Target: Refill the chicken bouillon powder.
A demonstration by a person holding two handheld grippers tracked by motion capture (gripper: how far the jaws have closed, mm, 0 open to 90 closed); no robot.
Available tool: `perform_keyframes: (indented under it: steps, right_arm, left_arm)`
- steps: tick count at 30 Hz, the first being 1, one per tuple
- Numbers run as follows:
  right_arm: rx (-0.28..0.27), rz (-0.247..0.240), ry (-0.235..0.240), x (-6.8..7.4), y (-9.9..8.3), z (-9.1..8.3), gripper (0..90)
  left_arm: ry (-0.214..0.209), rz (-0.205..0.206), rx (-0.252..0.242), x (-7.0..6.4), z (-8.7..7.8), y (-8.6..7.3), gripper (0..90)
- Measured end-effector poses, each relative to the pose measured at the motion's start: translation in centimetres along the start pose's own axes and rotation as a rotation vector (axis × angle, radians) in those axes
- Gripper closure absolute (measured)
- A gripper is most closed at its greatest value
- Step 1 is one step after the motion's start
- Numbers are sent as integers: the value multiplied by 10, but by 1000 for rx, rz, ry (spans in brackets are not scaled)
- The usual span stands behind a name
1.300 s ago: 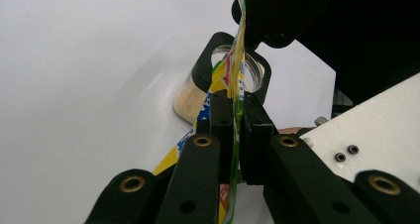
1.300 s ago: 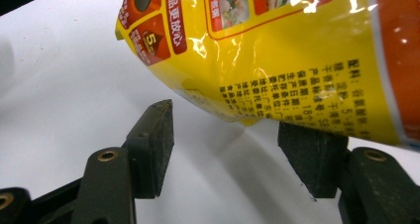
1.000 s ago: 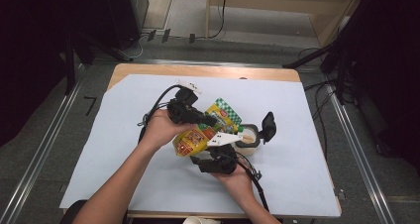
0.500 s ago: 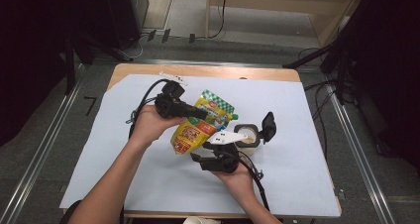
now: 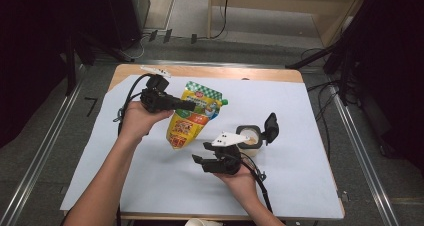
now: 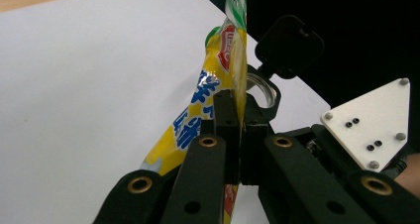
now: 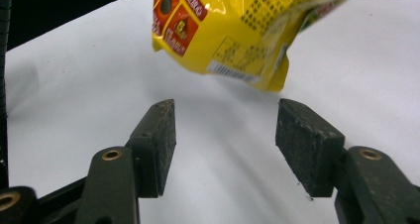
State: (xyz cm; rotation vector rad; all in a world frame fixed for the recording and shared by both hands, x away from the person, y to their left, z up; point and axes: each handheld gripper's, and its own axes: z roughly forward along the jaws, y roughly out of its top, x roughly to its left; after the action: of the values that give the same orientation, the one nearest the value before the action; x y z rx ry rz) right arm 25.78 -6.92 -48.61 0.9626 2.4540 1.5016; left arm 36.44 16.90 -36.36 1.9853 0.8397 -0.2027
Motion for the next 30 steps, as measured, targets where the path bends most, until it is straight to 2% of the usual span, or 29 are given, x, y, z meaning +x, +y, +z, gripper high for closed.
perform_keyframes:
  steps: [13, 21, 26, 29, 30]
  right_arm:
    - [17, -4, 7, 1, -1, 3, 417]
    - [19, 2, 19, 3, -2, 5, 419]
    - [21, 0, 22, 4, -2, 5, 419]
    - [17, -2, 17, 3, -2, 4, 420]
    - [17, -1, 17, 3, -1, 4, 420]
  left_arm:
    - [68, -32, -89, 17, -30, -2, 900]
    - [125, -24, -129, 26, -38, -2, 900]
    - [157, -47, -114, 36, -36, -7, 900]
    - [181, -53, -78, 41, -32, -10, 900]
    - [166, -54, -90, 41, -32, -10, 900]
